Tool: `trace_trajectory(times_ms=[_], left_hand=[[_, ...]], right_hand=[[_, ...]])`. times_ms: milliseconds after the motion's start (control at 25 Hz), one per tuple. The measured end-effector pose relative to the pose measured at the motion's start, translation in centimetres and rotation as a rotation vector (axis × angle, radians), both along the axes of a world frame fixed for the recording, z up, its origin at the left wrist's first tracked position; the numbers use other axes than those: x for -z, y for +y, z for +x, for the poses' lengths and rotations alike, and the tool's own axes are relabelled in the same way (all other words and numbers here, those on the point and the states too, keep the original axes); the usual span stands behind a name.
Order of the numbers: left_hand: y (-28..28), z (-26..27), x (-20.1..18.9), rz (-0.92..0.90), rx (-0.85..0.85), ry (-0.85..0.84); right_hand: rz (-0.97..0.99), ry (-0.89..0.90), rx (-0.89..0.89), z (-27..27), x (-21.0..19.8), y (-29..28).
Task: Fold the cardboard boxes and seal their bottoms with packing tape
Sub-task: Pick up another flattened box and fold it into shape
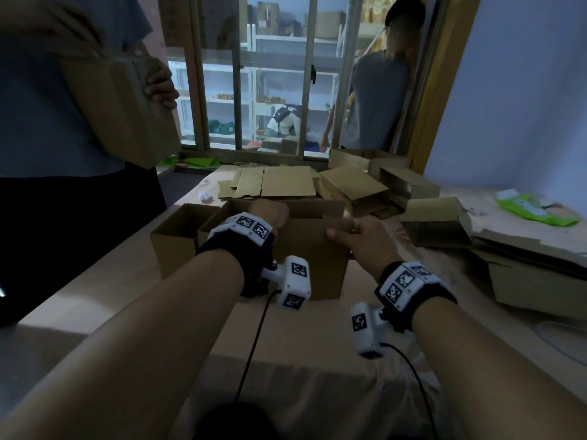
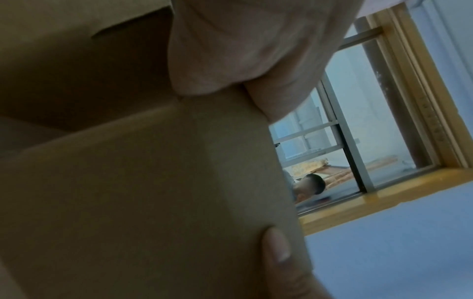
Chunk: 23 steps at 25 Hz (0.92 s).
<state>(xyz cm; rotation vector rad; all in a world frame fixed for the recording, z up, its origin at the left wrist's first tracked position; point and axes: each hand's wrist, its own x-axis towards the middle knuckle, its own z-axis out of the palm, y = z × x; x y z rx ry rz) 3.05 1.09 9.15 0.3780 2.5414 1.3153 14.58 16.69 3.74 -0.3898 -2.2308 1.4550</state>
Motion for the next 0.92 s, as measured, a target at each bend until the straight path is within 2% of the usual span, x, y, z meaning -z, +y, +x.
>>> trace_trajectory(times_ms=[40, 80, 120, 160, 200, 280, 360, 400, 520, 600, 720, 800, 920], left_hand=[[-0.4, 0.1, 0.2, 0.097, -0.029, -0.039], [-0.4, 0.1, 0.6, 0.158, -0.032, 0.005], [-0.6, 0.3, 0.6, 0.156, -0.048, 0.021], [-0.6, 0.4, 0.9, 0.117, -0.012, 0.073], [-0.7, 0.8, 1.3, -0.036, 0.006, 0.138], [0.0, 1.7, 1.7, -0.059, -0.087, 0.252], [0.4, 1.7, 2.2, 0.109, -0.144, 0.301], [0.5, 1.4, 2.6, 0.239, -0.187, 0.262], [0.6, 1.1, 3.3, 0.251, -0.176, 0.224], [0.5, 1.3, 3.4, 0.378, -0.107, 0.205], [0.6, 1.1, 3.3, 0.487, -0.043, 0.042], [0.6, 1.0, 4.0, 0.536, -0.066, -0.043], [0.6, 0.9, 5.1, 0.392, -0.102, 0.174]], right_hand=[[0.010, 0.002, 0.017, -0.1, 0.1, -0.2], [0.020, 0.006, 0.029, -0.2, 0.2, -0.3], [0.027, 0.007, 0.037, -0.3, 0.3, -0.3], [0.029, 0.015, 0.048, -0.4, 0.4, -0.4], [0.021, 0.022, 0.066, -0.4, 0.3, -0.5], [-0.025, 0.026, 0.108, -0.7, 0.5, -0.5], [-0.072, 0.023, 0.140, -1.0, 0.5, -0.4], [-0.094, 0.024, 0.144, -1.2, 0.5, -0.4], [-0.119, 0.007, 0.136, -1.7, -0.5, 0.2], [-0.053, -0.052, 0.128, -2.0, -1.2, 0.6], [0.028, -0.099, 0.167, -2.5, -1.2, 0.8], [-0.068, -0.108, 0.186, -2.5, -0.5, 0.5], [-0.221, -0.002, 0.094, -2.8, 0.2, 0.3]])
